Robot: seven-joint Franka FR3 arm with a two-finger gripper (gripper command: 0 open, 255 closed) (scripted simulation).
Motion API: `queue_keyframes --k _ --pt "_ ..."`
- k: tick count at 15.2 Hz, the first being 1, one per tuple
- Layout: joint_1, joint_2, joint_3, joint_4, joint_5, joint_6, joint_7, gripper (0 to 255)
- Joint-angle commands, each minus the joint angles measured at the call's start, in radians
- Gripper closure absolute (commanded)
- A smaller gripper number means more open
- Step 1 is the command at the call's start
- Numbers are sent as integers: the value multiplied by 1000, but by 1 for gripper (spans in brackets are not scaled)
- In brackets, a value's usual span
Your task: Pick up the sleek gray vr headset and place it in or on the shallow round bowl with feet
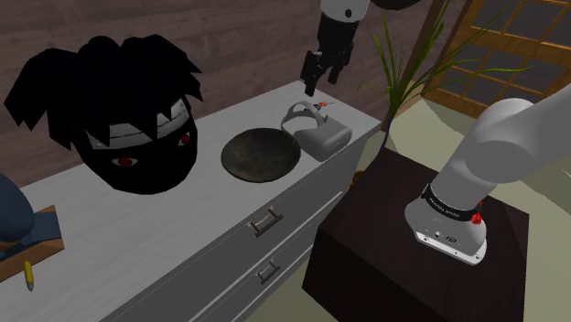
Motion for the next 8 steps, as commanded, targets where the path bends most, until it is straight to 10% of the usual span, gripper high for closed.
queue_keyframes --k 1,8 --pt "-14 65 46 6 -1 51 73 0" --pt "-22 123 76 -45 -3 155 102 0"
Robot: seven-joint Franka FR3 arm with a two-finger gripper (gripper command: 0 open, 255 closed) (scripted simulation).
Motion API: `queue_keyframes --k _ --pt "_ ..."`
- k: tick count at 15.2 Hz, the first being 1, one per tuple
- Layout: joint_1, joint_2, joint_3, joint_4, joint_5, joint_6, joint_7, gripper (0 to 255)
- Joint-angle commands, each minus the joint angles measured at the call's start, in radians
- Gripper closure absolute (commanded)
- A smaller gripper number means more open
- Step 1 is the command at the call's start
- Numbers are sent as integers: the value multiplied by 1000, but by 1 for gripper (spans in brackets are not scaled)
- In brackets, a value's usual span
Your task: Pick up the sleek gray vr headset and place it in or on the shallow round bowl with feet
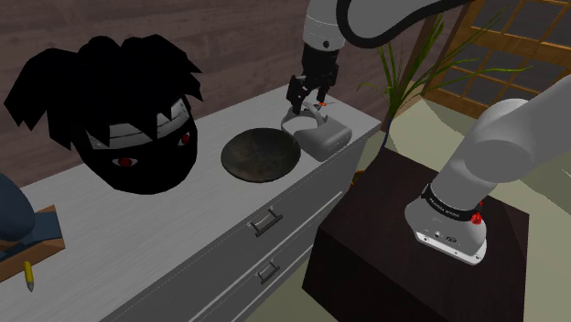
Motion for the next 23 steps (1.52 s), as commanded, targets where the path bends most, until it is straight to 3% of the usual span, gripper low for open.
queue_keyframes --k 1,9,10,19,23 --pt "-1 12 6 -20 0 32 3 0" --pt "-1 16 7 -24 0 41 4 0" --pt "-1 16 7 -24 0 41 4 255" --pt "-1 16 8 -24 0 41 4 255" --pt "-1 -3 -2 16 -1 -18 0 255"
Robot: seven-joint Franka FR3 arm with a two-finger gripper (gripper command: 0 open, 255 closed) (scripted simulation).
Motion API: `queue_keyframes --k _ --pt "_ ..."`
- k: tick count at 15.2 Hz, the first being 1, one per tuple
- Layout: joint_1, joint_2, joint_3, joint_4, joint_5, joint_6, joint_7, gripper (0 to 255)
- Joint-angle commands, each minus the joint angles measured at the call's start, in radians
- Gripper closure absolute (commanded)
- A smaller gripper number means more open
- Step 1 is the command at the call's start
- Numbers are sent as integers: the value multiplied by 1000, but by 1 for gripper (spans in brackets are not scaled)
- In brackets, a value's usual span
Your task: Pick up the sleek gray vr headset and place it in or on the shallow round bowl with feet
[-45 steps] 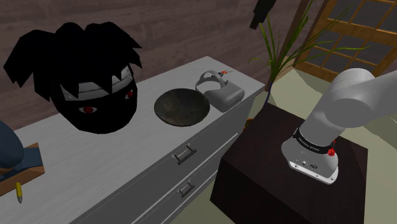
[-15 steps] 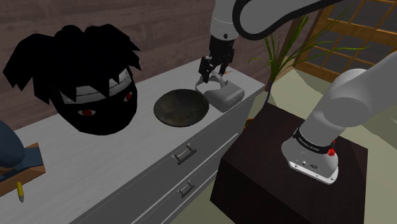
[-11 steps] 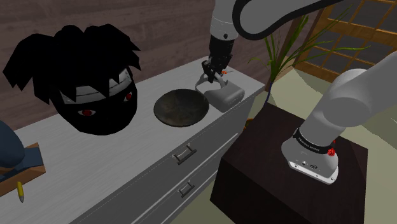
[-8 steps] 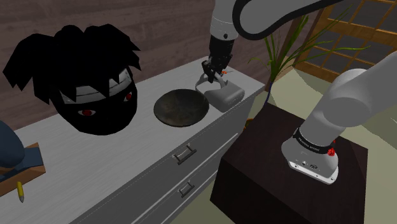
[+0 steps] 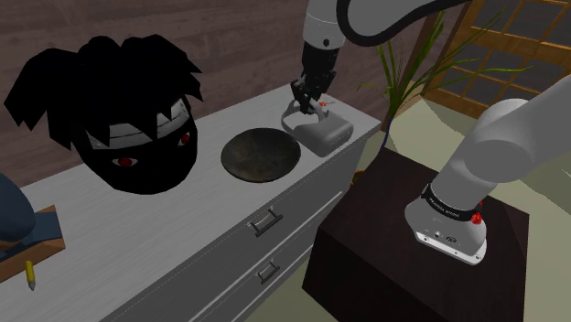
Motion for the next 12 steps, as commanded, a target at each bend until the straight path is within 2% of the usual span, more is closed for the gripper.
queue_keyframes --k 1,12 --pt "0 -5 -3 20 -1 -25 0 255" --pt "-4 -33 -26 148 -10 -179 -7 255"
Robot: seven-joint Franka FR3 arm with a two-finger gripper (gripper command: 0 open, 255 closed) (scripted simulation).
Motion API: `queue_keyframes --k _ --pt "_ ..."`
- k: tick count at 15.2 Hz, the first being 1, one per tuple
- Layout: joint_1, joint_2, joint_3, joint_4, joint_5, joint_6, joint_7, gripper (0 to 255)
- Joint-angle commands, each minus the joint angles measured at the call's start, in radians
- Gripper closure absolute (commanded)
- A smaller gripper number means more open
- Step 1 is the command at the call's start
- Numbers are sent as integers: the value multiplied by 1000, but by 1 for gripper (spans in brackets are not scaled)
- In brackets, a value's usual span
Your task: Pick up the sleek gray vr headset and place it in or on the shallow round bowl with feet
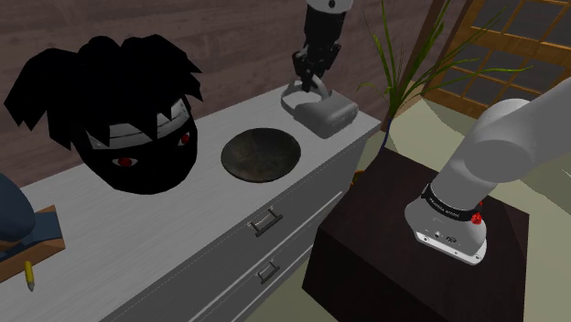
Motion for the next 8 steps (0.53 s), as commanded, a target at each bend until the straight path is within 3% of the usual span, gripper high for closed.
queue_keyframes --k 1,8 --pt "-2 -1 -4 25 -2 -26 -1 255" --pt "-6 -2 -14 108 -9 -110 -3 255"
